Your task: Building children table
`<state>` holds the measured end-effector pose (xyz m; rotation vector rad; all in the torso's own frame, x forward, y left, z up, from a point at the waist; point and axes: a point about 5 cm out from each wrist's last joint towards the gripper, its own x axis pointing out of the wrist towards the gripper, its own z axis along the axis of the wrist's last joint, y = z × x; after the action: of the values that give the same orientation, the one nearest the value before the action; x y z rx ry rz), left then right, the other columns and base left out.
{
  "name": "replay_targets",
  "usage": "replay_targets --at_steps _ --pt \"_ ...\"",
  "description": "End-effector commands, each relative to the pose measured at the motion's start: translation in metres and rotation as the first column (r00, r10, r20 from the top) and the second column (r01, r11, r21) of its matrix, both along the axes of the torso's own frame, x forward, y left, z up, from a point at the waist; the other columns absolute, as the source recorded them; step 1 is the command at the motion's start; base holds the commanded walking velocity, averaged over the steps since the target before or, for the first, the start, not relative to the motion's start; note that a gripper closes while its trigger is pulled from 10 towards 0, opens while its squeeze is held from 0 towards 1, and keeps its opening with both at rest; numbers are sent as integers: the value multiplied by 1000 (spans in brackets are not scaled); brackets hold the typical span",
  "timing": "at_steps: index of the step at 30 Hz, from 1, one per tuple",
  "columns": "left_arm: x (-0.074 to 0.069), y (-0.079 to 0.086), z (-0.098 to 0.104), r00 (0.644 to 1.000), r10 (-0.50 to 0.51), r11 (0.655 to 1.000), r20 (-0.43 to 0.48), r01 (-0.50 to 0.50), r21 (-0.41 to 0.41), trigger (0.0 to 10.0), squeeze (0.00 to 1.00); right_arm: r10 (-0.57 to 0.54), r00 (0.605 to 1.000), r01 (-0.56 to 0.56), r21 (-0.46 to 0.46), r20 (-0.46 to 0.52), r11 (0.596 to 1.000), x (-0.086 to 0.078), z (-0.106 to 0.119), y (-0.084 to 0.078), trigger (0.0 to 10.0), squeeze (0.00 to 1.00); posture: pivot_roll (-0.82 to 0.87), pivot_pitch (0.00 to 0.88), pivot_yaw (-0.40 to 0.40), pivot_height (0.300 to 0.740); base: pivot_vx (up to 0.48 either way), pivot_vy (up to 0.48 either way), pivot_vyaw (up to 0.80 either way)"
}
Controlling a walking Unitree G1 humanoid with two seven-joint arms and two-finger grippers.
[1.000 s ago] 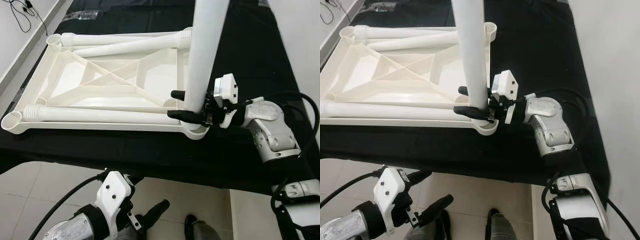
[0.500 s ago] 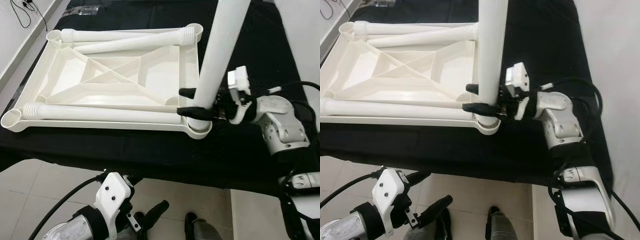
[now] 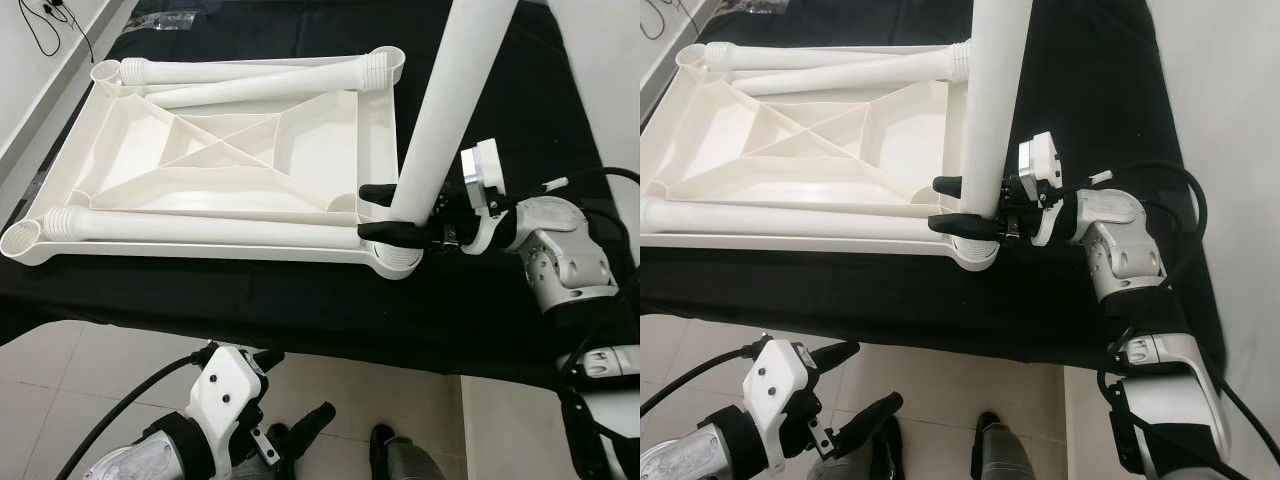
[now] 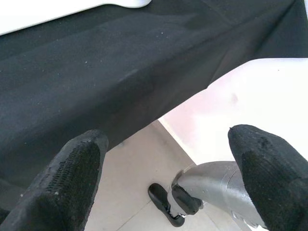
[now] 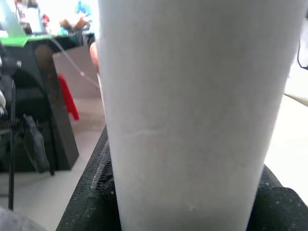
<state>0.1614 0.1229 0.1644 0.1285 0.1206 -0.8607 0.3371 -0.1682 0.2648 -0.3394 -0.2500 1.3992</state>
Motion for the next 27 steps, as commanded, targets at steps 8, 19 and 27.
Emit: replay_targets --at_steps 8,19,27 --pt "-4 2 -3 1000 -4 1000 -22 5 16 10000 0 185 975 -212 -254 -127 944 -12 -34 14 10000 0 126 377 59 740 0 0 0" --pt "-4 2 -3 1000 1 1000 -16 0 18 10000 0 183 972 -205 -161 -146 965 -3 -21 20 10000 0 123 384 50 740 0 0 0" --pt "-1 0 -3 1000 2 1000 -10 -2 15 10000 0 1 988 -8 -44 -154 999 2 -26 15 10000 0 98 381 39 740 0 0 0"
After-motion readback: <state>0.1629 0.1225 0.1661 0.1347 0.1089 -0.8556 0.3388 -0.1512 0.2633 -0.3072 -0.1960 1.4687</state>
